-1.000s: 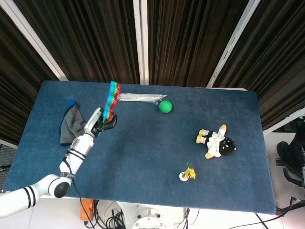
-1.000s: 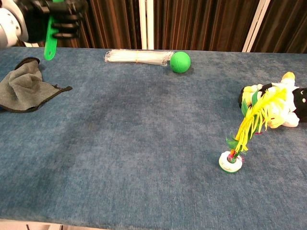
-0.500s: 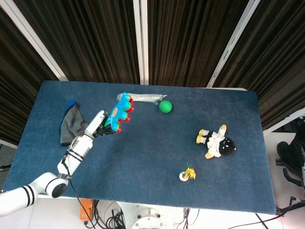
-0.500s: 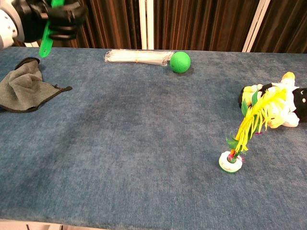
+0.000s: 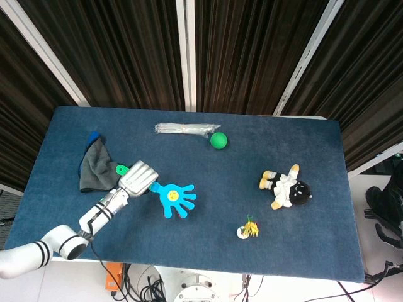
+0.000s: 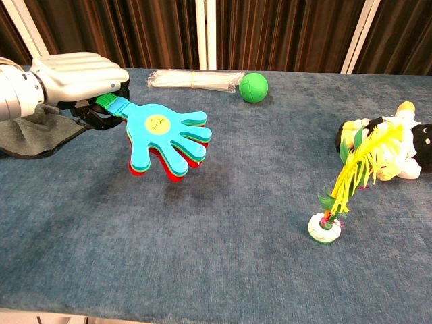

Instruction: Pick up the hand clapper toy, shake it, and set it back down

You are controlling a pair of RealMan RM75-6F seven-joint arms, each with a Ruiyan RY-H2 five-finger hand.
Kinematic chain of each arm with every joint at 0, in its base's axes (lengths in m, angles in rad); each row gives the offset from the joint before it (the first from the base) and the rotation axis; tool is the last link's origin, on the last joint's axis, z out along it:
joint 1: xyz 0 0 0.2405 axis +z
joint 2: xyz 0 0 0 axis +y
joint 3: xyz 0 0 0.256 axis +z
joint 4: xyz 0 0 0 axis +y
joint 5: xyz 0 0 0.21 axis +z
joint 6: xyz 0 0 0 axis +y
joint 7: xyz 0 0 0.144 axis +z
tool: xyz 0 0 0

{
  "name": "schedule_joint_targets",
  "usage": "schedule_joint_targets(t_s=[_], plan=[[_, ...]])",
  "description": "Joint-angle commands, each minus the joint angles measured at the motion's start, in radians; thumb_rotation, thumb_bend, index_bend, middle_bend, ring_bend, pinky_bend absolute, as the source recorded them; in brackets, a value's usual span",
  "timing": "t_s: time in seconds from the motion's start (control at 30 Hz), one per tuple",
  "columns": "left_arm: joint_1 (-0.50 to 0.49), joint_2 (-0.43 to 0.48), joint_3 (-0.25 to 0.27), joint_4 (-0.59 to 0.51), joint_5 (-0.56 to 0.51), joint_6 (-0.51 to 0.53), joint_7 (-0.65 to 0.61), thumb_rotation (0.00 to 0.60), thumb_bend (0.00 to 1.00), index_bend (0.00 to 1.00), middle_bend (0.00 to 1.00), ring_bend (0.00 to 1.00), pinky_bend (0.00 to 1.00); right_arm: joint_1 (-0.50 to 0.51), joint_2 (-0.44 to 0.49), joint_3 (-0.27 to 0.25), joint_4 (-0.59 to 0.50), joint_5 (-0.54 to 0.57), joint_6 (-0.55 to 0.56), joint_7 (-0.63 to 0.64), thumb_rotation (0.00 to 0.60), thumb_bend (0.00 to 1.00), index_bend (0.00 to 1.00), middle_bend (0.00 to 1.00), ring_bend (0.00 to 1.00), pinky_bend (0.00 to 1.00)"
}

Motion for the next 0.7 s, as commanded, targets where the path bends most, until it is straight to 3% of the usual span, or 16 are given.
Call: schedule_joint_targets(t_s=[0.03,0.27,0.43,0.5,0.57,0.63,0.67,0.7], plan=[[0.018,-0.051,-0.02,-0.004,-0.097,0.042,-0.28,0.6,0.79,1.0,1.0,1.0,1.0,0.0,-0.002,-0.001,0.002,0.0,0.0,0.0,0.6,0.27,0.0,0.0,0.0,0.0],[0.019,-0.175,-0.065,0.089,-0.212,0.062,-0.382,0.6,0.78,1.0,1.0,1.0,1.0,0.003,-0.005,-0.004,0.006,0.0,-0.009,0.001,0.6,0.27,0.0,0.0,0.0,0.0],[0.006,-0.253,-0.079,0.15,-0.235,0.105,-0.352,0.6,0.78,1.0,1.0,1.0,1.0,-0.002,0.0,-0.003,0.012,0.008,-0.009,0.008,0.6,0.27,0.0,0.0,0.0,0.0],[0.001,-0.273,-0.09,0.157,-0.249,0.114,-0.342,0.6,0.74,1.0,1.0,1.0,1.0,-0.004,0.0,-0.002,0.016,0.013,-0.011,0.014,0.6,0.27,0.0,0.0,0.0,0.0],[-0.012,-0.265,-0.086,0.143,-0.254,0.083,-0.345,0.6,0.6,0.96,1.0,1.0,1.0,-0.005,0.0,-0.002,0.02,0.015,-0.011,0.021,0.6,0.27,0.0,0.0,0.0,0.0],[-0.028,-0.238,-0.074,0.118,-0.248,0.037,-0.347,0.522,0.44,0.7,0.94,0.95,0.97,-0.007,-0.001,-0.001,0.023,0.015,-0.01,0.025,0.6,0.27,0.0,0.0,0.0,0.0],[-0.038,-0.221,-0.066,0.101,-0.25,0.007,-0.343,0.427,0.35,0.43,0.8,0.82,0.89,-0.007,-0.002,-0.001,0.024,0.015,-0.009,0.026,0.6,0.27,0.0,0.0,0.0,0.0],[-0.051,-0.194,-0.059,0.072,-0.254,-0.035,-0.34,0.355,0.3,0.27,0.66,0.68,0.78,-0.008,-0.002,-0.001,0.025,0.014,-0.008,0.028,0.6,0.27,0.0,0.0,0.0,0.0]])
